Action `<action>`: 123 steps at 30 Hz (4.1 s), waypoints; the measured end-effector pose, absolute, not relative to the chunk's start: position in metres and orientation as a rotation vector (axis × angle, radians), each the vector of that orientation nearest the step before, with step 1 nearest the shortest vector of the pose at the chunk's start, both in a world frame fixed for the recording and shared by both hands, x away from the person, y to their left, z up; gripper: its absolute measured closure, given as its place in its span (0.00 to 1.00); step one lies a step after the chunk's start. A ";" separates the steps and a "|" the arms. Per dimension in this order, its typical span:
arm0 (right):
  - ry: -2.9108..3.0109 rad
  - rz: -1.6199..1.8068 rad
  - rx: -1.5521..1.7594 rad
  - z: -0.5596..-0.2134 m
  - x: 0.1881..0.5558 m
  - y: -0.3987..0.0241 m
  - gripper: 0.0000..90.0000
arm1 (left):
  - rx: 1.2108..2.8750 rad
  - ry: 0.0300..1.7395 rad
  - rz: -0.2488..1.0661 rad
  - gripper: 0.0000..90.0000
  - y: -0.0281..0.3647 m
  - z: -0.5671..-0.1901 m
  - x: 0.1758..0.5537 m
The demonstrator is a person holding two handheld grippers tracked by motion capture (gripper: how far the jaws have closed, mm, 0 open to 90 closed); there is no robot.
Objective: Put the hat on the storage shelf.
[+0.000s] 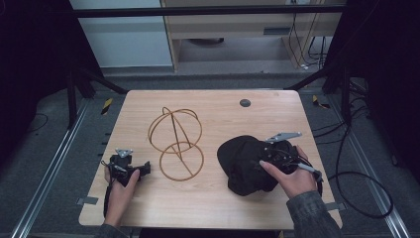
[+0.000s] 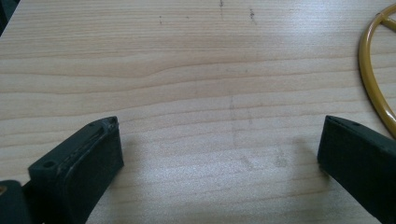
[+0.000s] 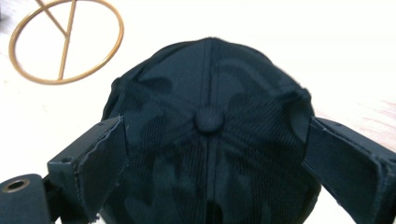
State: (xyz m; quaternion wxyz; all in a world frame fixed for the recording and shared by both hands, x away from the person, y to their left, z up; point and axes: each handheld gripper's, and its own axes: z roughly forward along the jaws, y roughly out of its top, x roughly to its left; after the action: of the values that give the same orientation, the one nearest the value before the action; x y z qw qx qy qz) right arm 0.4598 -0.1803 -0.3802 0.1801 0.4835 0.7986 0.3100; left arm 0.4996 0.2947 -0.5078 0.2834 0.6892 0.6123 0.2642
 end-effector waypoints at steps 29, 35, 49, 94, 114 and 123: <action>2.430 0.908 1.410 -0.409 0.482 -0.195 0.72 | 1.856 1.623 0.699 0.00 0.291 -0.508 0.500; 2.452 0.917 1.373 -0.406 0.487 -0.194 0.85 | 1.856 1.622 0.698 0.00 0.291 -0.508 0.500; 2.488 0.904 1.375 -0.383 0.499 -0.195 0.96 | 1.862 1.614 0.695 0.00 0.292 -0.508 0.500; 2.230 1.139 1.365 -0.250 0.523 -0.206 0.97 | 1.862 1.605 0.692 0.00 0.293 -0.508 0.501; 2.113 1.266 1.275 -0.214 0.525 -0.171 0.97 | 1.861 1.607 0.693 0.00 0.292 -0.508 0.501; 2.094 1.313 1.238 -0.202 0.527 -0.153 0.97 | 1.861 1.607 0.693 0.00 0.292 -0.508 0.501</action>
State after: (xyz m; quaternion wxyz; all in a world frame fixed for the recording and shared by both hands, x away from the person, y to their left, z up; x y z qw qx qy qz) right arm 0.5266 -0.1527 -0.2025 0.1875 0.4400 0.7439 0.4667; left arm 0.5013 0.2925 -0.5080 0.2893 0.6975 0.6020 0.2596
